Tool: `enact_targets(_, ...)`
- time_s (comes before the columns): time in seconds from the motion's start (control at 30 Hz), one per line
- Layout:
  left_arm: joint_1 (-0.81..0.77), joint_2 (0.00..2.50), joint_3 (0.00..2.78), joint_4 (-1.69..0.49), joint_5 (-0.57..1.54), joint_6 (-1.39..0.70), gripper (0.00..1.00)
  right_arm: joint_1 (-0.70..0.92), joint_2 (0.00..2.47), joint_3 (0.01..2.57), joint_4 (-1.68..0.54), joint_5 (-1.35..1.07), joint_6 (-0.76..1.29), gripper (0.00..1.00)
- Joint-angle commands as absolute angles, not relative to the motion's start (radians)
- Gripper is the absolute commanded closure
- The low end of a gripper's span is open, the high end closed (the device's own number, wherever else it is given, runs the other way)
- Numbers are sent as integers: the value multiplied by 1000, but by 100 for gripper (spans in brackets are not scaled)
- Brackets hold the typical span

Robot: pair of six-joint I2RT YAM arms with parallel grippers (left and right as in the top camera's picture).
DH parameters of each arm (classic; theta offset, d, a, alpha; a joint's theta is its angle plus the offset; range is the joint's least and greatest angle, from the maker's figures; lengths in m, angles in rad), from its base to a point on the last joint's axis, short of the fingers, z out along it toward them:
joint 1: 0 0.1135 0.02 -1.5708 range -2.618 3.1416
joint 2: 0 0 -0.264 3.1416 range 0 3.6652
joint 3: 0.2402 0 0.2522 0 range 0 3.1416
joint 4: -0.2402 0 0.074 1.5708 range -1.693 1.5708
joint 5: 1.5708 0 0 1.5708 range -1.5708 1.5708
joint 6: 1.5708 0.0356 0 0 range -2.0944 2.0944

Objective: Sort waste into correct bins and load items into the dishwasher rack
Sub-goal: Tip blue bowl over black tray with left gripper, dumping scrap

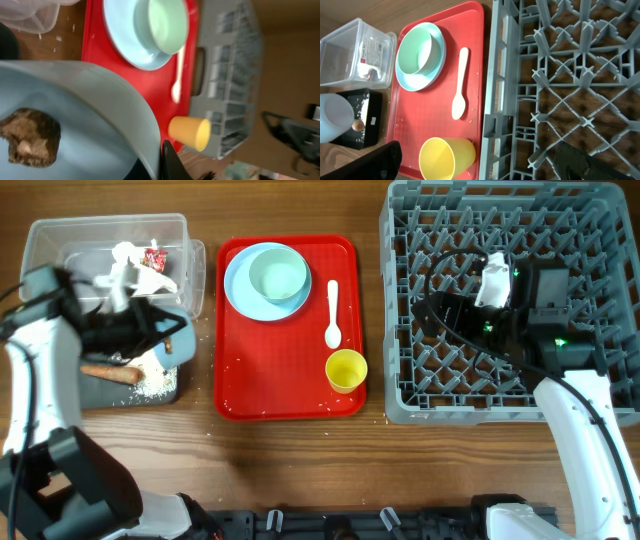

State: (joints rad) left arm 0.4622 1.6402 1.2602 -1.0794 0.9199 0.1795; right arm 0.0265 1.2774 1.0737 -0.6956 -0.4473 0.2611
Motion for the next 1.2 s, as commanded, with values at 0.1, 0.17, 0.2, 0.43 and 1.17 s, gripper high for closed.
enact_targets(0.1, 746, 1692, 1087, -933, 1491, 397, 96, 25, 1286, 1092, -696, -438, 266, 0)
enact_targets(0.17, 800, 1736, 1066, -924, 1576, 397, 96, 25, 1286, 1092, -696, -438, 266, 0)
enact_targets(0.2, 812, 1750, 1065, -927, 1577, 379, 96, 25, 1286, 1092, -696, -438, 266, 0)
enact_targets(0.43, 840, 1785, 1065, -927, 1576, 194, 96, 25, 1286, 1092, -697, -438, 266, 0)
enact_targets(1.17, 840, 1785, 1066, -575, 1345, -325, 96, 25, 1286, 1092, -701, -438, 292, 0)
